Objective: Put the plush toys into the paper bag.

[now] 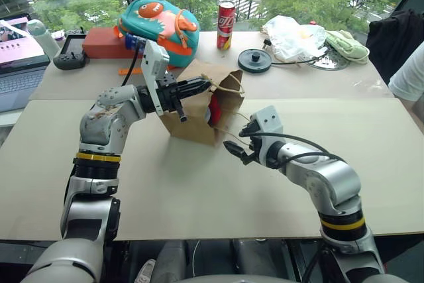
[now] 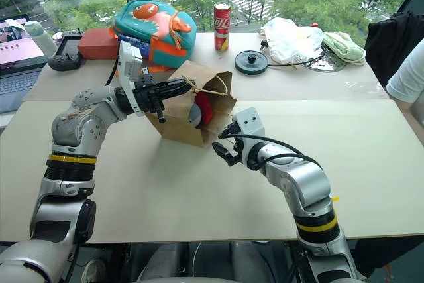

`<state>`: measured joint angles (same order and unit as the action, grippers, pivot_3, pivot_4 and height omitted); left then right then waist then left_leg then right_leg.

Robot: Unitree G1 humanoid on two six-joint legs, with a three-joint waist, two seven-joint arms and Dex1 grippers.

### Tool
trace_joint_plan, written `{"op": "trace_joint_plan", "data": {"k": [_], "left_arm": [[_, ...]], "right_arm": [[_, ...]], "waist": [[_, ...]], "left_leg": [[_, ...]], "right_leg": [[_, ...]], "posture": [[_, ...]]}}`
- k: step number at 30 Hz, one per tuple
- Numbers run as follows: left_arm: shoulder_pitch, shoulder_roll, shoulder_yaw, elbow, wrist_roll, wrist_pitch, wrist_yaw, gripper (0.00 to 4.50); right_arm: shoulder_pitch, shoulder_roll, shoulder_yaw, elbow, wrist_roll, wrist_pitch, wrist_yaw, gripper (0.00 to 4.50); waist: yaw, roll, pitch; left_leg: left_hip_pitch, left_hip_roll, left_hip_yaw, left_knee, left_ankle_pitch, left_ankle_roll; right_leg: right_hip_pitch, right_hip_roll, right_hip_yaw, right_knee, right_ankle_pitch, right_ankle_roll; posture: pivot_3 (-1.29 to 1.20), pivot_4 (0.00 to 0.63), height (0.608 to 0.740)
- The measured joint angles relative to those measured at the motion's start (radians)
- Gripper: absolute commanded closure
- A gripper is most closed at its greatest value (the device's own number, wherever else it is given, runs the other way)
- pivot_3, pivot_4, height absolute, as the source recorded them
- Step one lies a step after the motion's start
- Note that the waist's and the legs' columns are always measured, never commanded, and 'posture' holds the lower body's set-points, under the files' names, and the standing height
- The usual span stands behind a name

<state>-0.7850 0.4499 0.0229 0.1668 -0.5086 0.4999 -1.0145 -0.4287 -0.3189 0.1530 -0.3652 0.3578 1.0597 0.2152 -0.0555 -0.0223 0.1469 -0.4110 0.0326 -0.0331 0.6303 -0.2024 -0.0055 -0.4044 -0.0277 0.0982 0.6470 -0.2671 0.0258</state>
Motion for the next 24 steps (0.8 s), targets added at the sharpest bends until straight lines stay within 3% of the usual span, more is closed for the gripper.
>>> {"op": "trace_joint_plan", "data": {"k": [5,10,19,24], "left_arm": [[0.0,0.001,0.0,0.0,0.0,0.0,0.0,4.5],[0.0,0.002,0.0,-0.001,0.0,0.0,0.001,4.5],[0.0,0.006,0.0,-0.001,0.0,0.0,0.005,4.5],[0.0,0.006,0.0,-0.001,0.0,0.0,0.006,4.5]], "right_arm": [[-0.028,-0.005,0.058,0.172,-0.088,-0.106,0.021,0.02],[-0.045,0.017,0.054,0.227,-0.118,-0.146,0.03,1.39],[-0.031,0.035,0.055,0.213,-0.145,-0.151,0.046,4.46],[-0.013,0.056,0.051,0.176,-0.137,-0.123,0.062,4.46]], "waist": [[0.003,0.0,0.0],[0.003,0.0,0.0],[0.003,0.0,0.0],[0.004,0.0,0.0]], "left_leg": [[0.0,0.0,0.0,0.0,0.0,0.0],[0.001,0.0,0.0,0.0,0.0,0.0],[0.002,0.001,0.0,0.0,0.0,0.0],[0.001,0.001,0.0,0.0,0.0,0.0]], "right_leg": [[0.0,0.0,0.0,0.0,0.0,0.0],[0.0,0.0,0.0,0.001,0.0,0.0],[0.001,0.001,0.0,0.001,0.0,0.0],[0.0,0.001,0.0,0.001,0.0,0.0]], "posture": [[0.0,0.15,0.739],[0.0,0.15,0.739],[0.0,0.15,0.739],[0.0,0.15,0.739]]}}
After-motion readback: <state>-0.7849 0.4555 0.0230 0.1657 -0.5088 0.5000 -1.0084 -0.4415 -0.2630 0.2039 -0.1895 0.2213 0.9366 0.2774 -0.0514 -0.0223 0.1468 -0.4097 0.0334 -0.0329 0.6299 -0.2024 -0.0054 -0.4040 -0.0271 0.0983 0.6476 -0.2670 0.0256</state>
